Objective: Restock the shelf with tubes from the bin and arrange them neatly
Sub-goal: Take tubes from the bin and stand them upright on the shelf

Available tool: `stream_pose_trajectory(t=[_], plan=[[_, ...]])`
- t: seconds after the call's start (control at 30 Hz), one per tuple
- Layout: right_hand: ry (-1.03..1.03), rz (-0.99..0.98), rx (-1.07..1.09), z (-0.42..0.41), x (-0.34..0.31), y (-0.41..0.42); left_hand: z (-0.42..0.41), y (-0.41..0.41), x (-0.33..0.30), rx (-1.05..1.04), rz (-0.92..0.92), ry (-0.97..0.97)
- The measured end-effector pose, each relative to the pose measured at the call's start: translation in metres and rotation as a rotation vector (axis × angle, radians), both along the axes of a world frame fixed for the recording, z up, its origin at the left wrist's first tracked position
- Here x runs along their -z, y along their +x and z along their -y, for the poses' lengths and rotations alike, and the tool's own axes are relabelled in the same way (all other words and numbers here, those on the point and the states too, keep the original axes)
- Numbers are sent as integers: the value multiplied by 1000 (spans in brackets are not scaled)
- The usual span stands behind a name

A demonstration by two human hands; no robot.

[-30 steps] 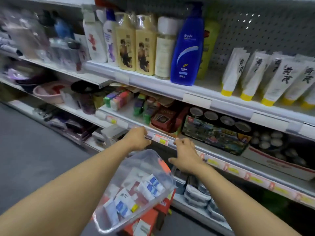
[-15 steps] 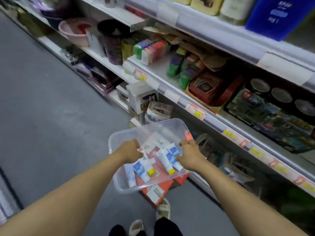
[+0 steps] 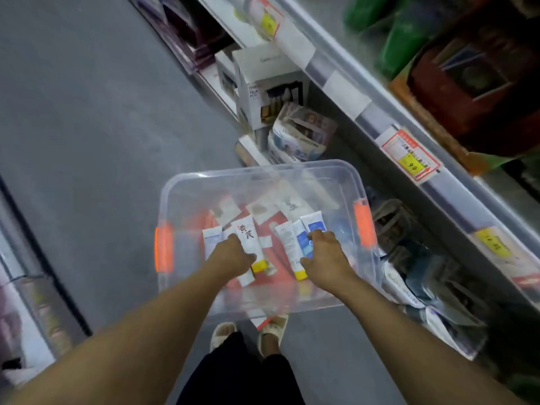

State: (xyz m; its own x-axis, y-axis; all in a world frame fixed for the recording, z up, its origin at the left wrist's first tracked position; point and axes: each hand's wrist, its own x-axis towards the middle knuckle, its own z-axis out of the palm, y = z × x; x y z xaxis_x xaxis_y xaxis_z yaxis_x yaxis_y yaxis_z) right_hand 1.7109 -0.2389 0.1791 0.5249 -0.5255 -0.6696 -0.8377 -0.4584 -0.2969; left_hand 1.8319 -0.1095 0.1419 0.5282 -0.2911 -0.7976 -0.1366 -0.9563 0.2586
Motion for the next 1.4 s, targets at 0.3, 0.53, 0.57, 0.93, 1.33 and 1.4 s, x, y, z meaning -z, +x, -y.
stream_pose_trajectory(t=[0.3, 0.53, 0.57, 0.93, 1.33, 1.4], plan=[[50, -57, -22, 26, 77, 0, 26, -28, 95, -225, 117, 76], [75, -43, 0, 36, 106, -3, 48, -39, 125, -129, 352, 239], [78, -43, 1, 36, 109, -3, 50, -40, 129, -140, 373, 245], [67, -45, -16, 30, 121, 2, 48, -36, 132, -105, 327, 215], [91, -88, 17, 15, 129, 7, 8, 1, 99, -307, 160, -94], [81, -101, 3, 10, 131, 12, -2, 7, 97, -314, 137, -117]])
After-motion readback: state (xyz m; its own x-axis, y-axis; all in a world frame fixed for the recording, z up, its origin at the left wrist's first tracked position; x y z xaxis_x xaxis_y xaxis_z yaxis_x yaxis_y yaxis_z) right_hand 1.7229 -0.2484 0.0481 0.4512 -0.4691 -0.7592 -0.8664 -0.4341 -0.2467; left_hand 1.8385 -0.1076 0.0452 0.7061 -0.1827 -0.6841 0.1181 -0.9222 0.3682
